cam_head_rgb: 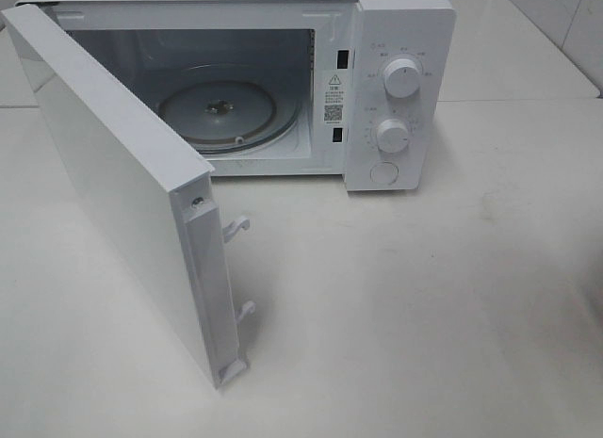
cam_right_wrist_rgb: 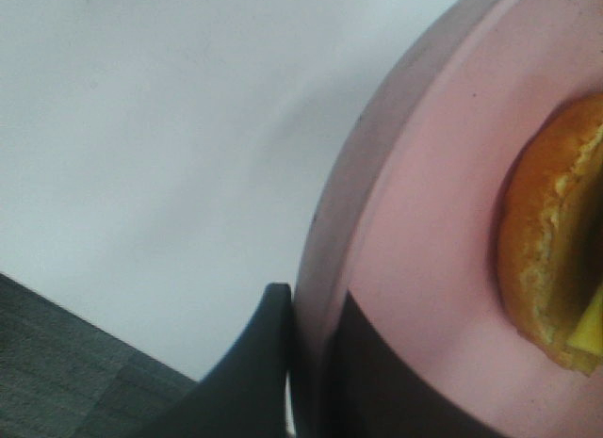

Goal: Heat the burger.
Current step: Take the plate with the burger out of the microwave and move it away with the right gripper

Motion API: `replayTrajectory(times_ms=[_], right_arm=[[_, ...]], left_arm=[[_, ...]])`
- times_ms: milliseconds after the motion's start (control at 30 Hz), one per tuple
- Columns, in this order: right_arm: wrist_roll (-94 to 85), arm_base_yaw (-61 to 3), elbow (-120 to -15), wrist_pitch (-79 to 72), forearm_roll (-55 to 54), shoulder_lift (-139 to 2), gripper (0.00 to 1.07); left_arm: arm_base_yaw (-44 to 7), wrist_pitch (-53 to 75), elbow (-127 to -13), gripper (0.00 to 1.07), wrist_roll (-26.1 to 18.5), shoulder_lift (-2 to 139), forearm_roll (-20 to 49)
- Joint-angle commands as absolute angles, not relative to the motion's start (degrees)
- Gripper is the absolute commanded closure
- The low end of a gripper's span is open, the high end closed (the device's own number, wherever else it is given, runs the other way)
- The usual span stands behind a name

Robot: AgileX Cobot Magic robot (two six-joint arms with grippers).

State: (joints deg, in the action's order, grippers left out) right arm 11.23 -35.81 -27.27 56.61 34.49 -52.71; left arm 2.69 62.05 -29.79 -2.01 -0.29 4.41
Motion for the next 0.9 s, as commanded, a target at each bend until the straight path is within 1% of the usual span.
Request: replayTrajectory(times_ms=[33,100,133,200,233,300,400,467,533,733,833,900], right_arm=[[16.96,-35.81,-27.56,56.44,39.59,-55.46,1.07],[19.31,-35.81,-27.56,56.26,40.05,-56.84,1.07],[23.78,-35.81,-27.56,56.26,40.79,-59.13,1.07],[25.78,-35.81,-27.56,56.26,40.91,-60.45,1.07],[29.51,-35.81,-27.56,56.15,41.31,-62.68,1.07],[31.23,-35.81,-27.62,56.04,41.37,-63.94,1.07],[39.88,-35.81,-27.62,54.43,42.17,-68.12,1.07],[41.31,-35.81,-27.62,54.03,42.34,-69.16,1.07],[47.96,-35.81,-27.62,52.77,43.66,-72.94,1.07],[56.04,-35.81,-27.62,49.90,45.78,-78.95,1.07],[56.89,-35.81,-27.62,49.45,46.18,-79.98,1.07],[60.79,-35.81,-27.62,47.44,47.27,-85.20,1.07]], left_arm=[[2.86,61.42,-29.62,0.07,-1.72,-1.15,4.41],[2.86,61.42,-29.62,0.07,-1.72,-1.15,4.41],[2.86,61.42,-29.62,0.07,-1.72,-1.15,4.41],[2.86,61.42,-29.62,0.07,-1.72,-1.15,4.41],[2.86,61.42,-29.62,0.07,-1.72,-1.15,4.41],[2.86,61.42,-29.62,0.07,-1.72,-1.15,4.41],[2.86,61.42,-29.62,0.07,-1.72,-1.15,4.41],[2.86,61.42,-29.62,0.07,-1.72,-1.15,4.41],[2.86,61.42,-29.62,0.07,-1.72,-1.15,4.41],[2.86,61.42,-29.62,0.07,-1.72,-1.15,4.41],[2.86,61.42,-29.62,0.07,-1.72,-1.15,4.41],[2.86,61.42,-29.62,0.07,-1.72,-1.15,4.41]])
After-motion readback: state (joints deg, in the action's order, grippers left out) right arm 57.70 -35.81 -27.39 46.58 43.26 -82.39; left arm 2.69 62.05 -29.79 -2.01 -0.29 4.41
